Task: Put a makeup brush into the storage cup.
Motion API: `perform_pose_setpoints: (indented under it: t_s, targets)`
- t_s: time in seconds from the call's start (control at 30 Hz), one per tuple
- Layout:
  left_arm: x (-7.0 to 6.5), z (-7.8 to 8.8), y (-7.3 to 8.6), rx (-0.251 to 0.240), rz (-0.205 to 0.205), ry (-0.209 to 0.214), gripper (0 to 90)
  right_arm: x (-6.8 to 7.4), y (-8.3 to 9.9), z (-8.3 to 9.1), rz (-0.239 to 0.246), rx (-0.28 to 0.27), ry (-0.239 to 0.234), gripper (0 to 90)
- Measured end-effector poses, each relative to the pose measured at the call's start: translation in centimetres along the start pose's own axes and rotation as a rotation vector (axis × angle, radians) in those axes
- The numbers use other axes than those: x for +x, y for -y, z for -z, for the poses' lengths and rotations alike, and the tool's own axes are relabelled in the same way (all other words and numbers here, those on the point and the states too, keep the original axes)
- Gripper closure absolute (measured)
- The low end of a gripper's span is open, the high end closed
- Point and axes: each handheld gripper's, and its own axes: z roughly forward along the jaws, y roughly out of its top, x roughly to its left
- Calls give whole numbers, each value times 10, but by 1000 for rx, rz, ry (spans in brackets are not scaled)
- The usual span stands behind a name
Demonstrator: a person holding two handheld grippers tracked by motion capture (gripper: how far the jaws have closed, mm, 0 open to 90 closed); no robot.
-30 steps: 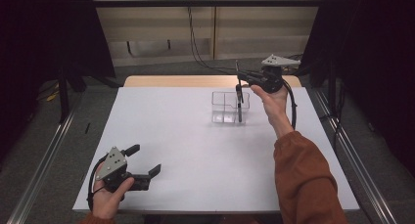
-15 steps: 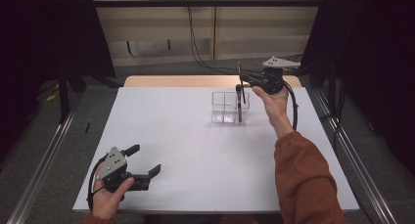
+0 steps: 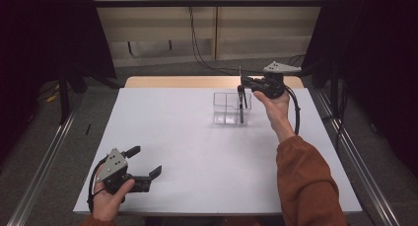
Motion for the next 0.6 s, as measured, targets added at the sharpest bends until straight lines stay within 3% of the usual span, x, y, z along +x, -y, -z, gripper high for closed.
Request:
perform_pose_setpoints:
  t_s: [0.6]
  targets:
    - [-1,0,0,1,3,1,26,-6,25,-1,-31,26,1,858]
